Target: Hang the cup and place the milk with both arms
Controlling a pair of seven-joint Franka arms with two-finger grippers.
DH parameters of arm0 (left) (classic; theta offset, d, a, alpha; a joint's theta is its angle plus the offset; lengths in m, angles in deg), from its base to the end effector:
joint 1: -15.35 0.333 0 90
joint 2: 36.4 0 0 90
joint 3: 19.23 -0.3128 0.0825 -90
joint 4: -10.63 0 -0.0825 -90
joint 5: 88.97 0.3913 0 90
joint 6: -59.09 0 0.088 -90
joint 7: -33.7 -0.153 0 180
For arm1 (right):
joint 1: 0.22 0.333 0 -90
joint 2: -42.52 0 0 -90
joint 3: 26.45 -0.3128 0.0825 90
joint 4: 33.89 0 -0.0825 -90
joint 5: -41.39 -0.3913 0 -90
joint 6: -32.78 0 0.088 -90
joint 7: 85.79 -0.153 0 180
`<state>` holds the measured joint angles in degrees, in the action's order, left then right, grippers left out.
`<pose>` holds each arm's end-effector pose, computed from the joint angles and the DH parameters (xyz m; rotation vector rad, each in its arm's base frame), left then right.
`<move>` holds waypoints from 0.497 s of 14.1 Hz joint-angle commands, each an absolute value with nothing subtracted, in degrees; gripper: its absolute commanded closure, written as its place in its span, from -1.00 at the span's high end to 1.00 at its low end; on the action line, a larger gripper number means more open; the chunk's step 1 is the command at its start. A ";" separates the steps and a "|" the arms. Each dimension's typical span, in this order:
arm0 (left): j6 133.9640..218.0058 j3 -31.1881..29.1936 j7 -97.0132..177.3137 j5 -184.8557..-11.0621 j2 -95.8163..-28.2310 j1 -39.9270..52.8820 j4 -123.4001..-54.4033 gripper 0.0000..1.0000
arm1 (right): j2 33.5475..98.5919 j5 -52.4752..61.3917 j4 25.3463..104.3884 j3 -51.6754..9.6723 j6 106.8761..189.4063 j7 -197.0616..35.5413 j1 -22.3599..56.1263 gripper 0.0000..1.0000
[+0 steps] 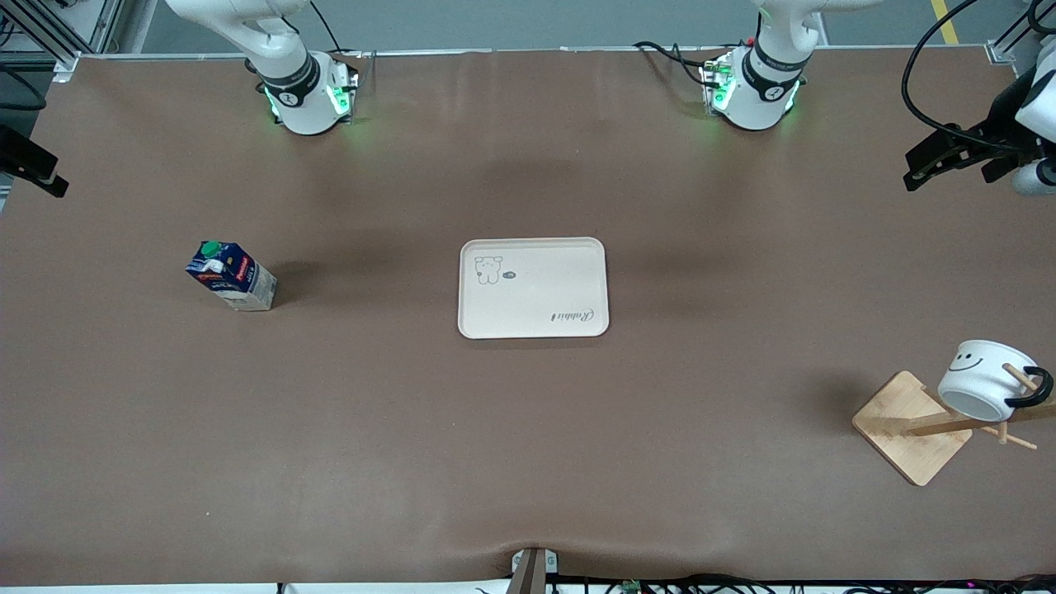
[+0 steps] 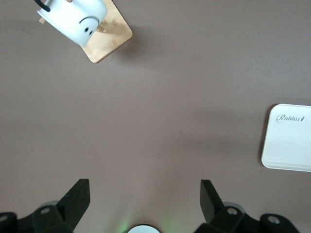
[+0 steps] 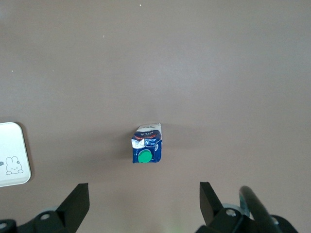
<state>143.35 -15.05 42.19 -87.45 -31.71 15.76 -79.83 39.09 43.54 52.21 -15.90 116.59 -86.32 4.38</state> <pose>0.5238 -0.0317 0.6073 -3.1035 -0.1320 0.0357 0.5287 -0.0643 0.6302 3.1089 -0.1825 0.0274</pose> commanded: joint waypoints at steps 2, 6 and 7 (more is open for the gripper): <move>142.40 -14.84 41.61 -86.33 -31.83 16.14 -78.58 1.00 | 38.39 42.27 51.89 -16.17 115.75 -86.32 2.77 1.00; 142.23 -14.93 41.61 -86.33 -31.92 16.32 -77.78 1.00 | 38.47 42.27 51.89 -16.43 115.84 -86.41 2.95 1.00; 142.06 -14.93 41.61 -86.33 -31.92 16.23 -77.78 1.00 | 38.47 42.18 51.89 -16.43 115.75 -86.49 2.95 1.00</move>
